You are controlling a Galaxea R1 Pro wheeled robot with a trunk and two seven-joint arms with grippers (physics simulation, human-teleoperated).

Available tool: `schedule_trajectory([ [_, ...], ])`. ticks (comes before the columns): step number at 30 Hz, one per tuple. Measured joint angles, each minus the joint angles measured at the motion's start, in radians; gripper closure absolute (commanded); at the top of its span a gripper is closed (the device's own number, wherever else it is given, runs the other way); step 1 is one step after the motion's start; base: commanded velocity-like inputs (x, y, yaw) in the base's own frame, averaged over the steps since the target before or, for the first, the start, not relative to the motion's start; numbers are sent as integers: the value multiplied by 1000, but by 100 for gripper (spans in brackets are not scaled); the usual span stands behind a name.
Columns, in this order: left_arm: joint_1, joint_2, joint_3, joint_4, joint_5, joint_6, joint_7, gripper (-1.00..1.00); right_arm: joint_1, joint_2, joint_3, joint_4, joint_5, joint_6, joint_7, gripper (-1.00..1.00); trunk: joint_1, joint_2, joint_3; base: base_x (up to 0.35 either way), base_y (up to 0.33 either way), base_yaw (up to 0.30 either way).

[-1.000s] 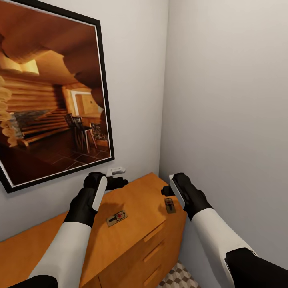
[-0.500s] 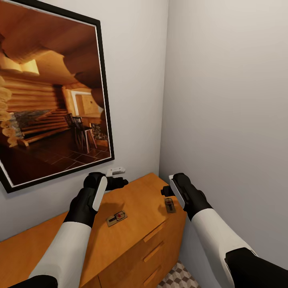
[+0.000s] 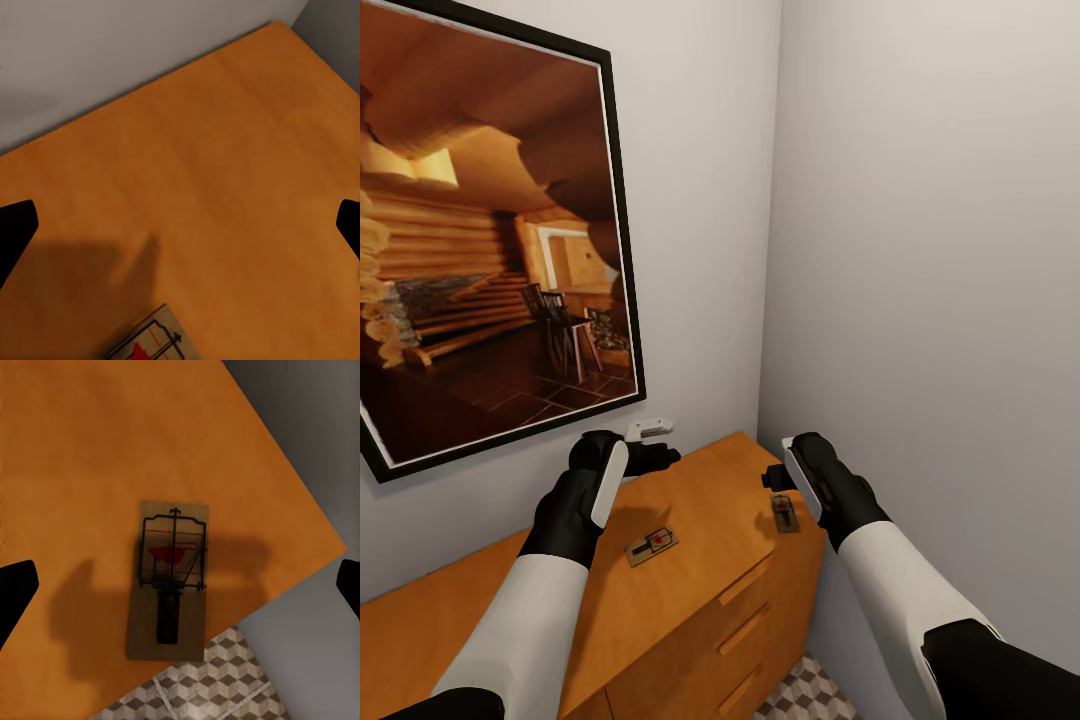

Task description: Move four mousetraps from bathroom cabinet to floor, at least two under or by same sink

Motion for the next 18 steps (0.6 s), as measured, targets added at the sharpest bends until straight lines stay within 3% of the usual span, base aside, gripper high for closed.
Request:
schedule_trajectory([
  [18,0,0,0,0,0,0,1,-100,0,0,1,0,2,0,-3,-100,0,0,0,0,0,0],
])
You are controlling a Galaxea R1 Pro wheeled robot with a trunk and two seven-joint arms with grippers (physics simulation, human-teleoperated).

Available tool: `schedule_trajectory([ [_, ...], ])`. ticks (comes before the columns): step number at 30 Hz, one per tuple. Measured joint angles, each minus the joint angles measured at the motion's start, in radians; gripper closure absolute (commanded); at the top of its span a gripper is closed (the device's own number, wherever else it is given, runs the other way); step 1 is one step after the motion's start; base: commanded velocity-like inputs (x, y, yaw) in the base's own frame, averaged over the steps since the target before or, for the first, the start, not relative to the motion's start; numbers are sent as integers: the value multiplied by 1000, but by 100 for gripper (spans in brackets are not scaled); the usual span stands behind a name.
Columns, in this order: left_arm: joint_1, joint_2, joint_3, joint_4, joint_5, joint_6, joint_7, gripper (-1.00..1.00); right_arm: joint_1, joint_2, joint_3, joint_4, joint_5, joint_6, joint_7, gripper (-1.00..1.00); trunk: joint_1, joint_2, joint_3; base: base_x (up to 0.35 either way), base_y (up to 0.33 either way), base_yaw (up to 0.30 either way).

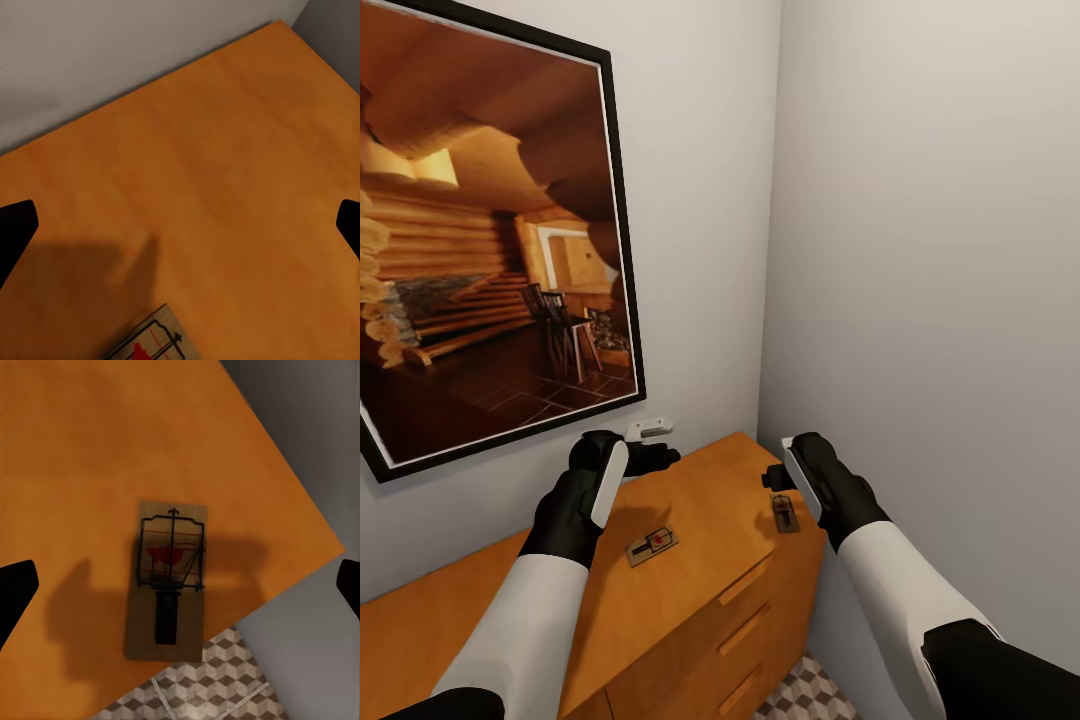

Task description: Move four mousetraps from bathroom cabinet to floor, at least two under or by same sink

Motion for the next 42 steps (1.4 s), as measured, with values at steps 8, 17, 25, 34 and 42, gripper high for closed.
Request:
schedule_trajectory([
  [8,0,0,0,0,0,0,0,-100,0,0,1,0,0,0,1,-100,0,0,0,0,0,0],
  [17,0,0,0,0,0,0,0,-100,0,0,0,0,0,0,2,-100,4,-7,-3,0,0,0],
  [25,0,0,0,0,0,0,0,-100,0,0,1,0,-1,0,2,-100,34,-63,-28,0,0,0],
  [34,0,0,0,1,0,0,0,-100,0,0,1,0,-2,0,2,-100,69,-126,-56,0,0,0],
  [42,0,0,0,1,0,0,0,-100,0,0,1,0,-2,0,2,-100,100,-182,-82,0,0,0],
])
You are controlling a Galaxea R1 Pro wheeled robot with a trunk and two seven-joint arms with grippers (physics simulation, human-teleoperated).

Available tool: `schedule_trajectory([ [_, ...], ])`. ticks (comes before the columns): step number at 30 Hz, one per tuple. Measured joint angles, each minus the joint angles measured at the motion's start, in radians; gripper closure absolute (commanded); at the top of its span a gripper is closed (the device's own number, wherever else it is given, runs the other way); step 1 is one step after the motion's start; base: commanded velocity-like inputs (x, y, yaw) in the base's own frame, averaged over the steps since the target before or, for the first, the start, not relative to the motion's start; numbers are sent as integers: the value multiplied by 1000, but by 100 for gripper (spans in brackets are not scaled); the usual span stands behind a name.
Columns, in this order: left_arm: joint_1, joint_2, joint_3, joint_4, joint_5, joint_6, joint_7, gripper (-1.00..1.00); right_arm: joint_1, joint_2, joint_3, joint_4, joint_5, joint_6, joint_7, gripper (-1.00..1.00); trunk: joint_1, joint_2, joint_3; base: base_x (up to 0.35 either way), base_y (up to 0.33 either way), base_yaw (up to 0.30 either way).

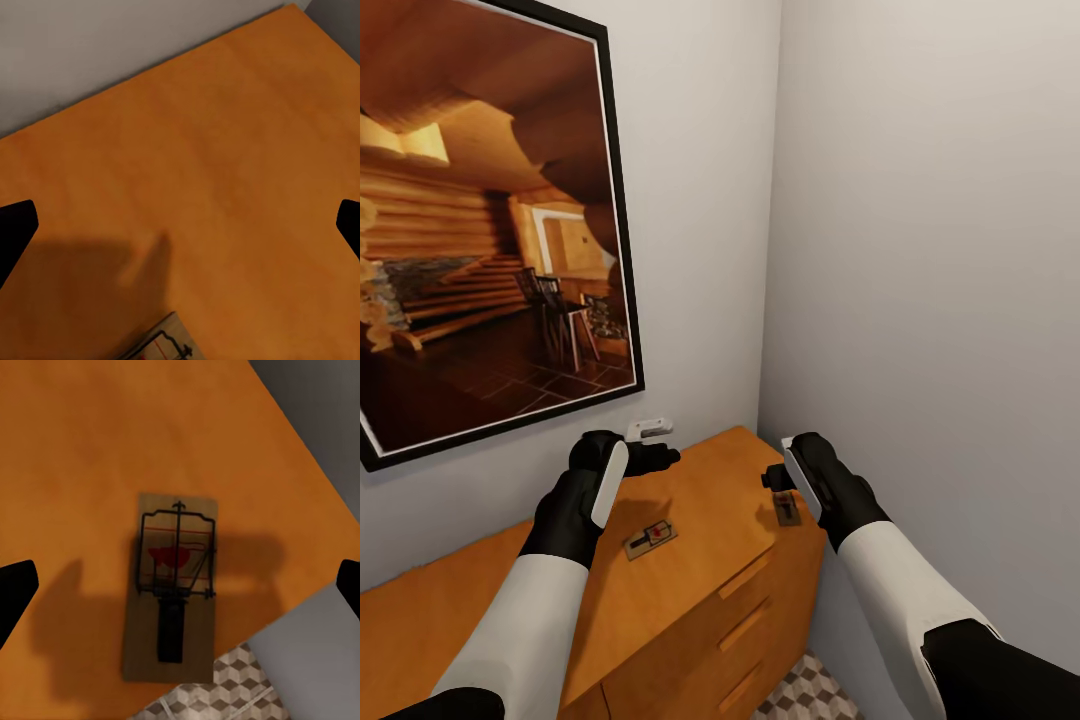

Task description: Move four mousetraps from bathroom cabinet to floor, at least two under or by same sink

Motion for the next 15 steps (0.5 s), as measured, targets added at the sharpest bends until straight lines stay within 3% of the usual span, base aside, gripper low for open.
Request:
schedule_trajectory([
  [9,0,0,0,0,0,0,0,-100,0,0,0,0,0,0,2,-100,35,-63,-28,0,0,0],
  [15,0,0,0,0,0,0,0,-100,0,0,0,0,-2,-1,3,-100,35,-63,-28,0,0,0],
])
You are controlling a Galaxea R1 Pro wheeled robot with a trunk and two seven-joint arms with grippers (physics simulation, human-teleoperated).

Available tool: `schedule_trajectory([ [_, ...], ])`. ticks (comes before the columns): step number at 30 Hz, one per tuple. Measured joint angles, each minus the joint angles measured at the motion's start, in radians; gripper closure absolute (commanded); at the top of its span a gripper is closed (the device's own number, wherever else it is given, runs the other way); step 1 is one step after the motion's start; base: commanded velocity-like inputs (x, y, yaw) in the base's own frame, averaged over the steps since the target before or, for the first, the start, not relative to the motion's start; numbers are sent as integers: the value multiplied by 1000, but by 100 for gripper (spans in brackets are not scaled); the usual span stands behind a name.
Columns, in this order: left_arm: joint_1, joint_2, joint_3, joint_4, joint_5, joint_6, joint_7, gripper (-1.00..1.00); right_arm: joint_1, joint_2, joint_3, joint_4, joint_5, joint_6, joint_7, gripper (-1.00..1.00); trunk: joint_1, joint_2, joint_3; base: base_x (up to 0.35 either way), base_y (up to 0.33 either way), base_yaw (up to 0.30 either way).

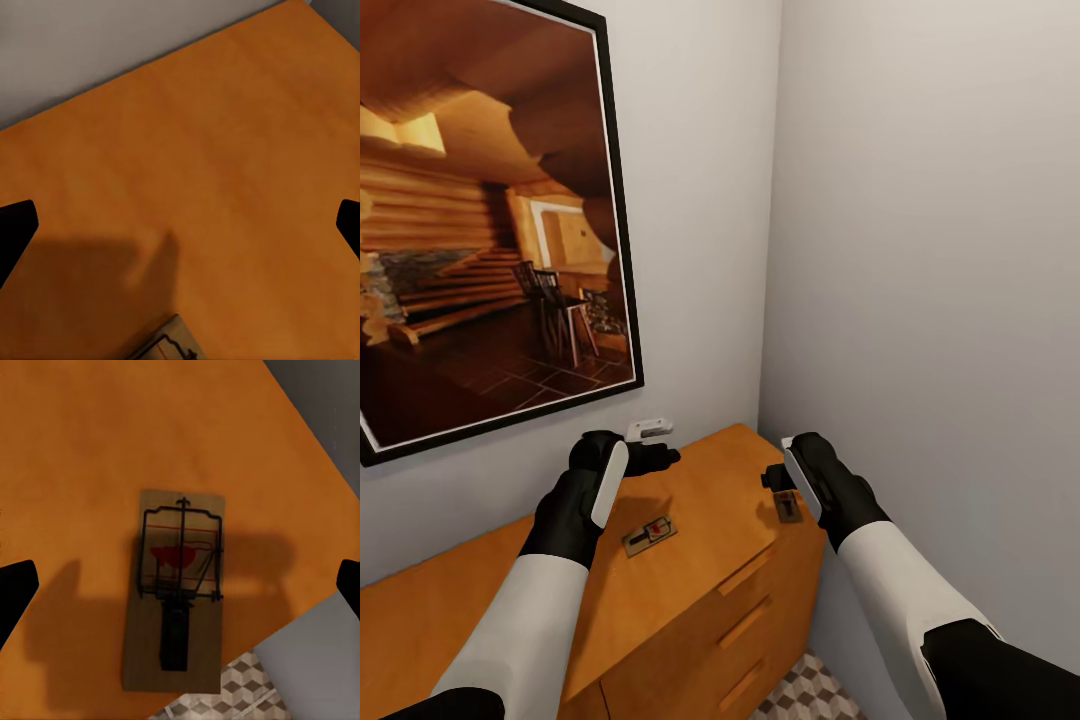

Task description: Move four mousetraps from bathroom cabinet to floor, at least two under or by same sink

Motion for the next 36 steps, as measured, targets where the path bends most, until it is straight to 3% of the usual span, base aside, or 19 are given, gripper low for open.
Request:
schedule_trajectory([
  [13,0,0,0,0,0,0,0,-100,0,2,-1,1,-2,0,2,-100,0,0,0,0,0,0],
  [32,0,0,0,0,0,0,0,-100,0,5,-2,3,-3,0,1,-100,73,-133,-60,0,0,0],
  [36,0,0,0,0,0,0,0,-100,0,5,-2,3,-3,0,1,-100,73,-133,-60,0,0,0],
])
